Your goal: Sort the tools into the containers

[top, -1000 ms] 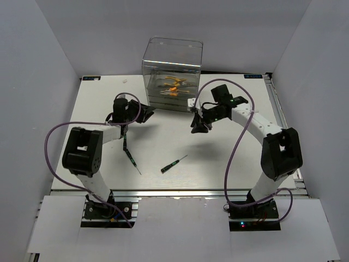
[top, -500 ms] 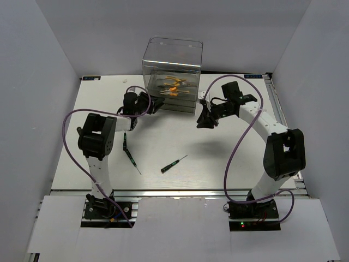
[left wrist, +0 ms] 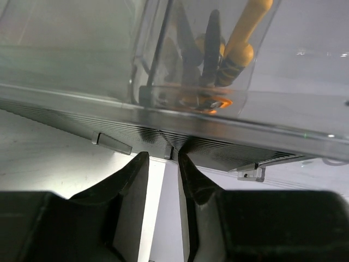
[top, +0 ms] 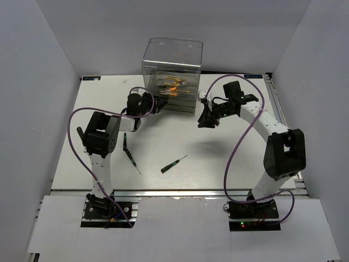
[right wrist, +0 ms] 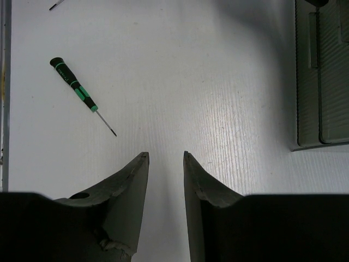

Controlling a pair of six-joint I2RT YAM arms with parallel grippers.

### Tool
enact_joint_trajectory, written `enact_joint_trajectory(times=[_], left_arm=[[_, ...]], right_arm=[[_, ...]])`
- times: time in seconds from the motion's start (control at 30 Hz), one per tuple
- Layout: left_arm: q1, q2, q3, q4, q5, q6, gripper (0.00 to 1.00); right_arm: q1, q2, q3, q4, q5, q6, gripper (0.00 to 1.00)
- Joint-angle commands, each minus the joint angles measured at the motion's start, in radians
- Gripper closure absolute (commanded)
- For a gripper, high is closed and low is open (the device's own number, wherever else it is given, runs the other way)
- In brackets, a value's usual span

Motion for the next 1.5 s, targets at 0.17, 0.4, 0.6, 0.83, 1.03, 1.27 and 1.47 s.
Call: enact_joint_trajectory(times=[0.17,0.4,0.6,0.83,1.03,1.27,1.47], left_arm=[[-0.003,0.006,0.010,0.061,-0.050,-0.021,0.67],[-0.003,0.024,-0.003,0.095,-0.051,-0.022,0.79],[-0.003,0.006,-0.058,0.152,-0.037,-0.032,0.95],[-0.003,-0.128,-0.200,0.161,0.027,0.045,1.00],[-0.002,-0.284,-0.371,0.149,0.038,0.076,0.99],[0.000,-0.321,-0.382,0.083,0.038,0.059,0.60],[0.001,-0.396,-0.352,-0.015,0.030,0.111,0.43]], right_arm=[[-0.007,-0.044,0.029,0.014,-0.040,0.000,0.62],[-0.007,-0.051,0.028,0.014,-0.042,0.004,0.63],[-0.008,-0.059,0.020,0.015,-0.045,0.013,0.64],[-0.007,-0.068,-0.003,0.020,-0.046,0.024,0.65],[-0.007,-0.065,-0.014,0.032,-0.051,0.035,0.65],[-0.008,-0.053,-0.002,0.041,-0.046,0.061,0.64],[-0.008,-0.056,0.000,0.043,-0.036,0.063,0.62]])
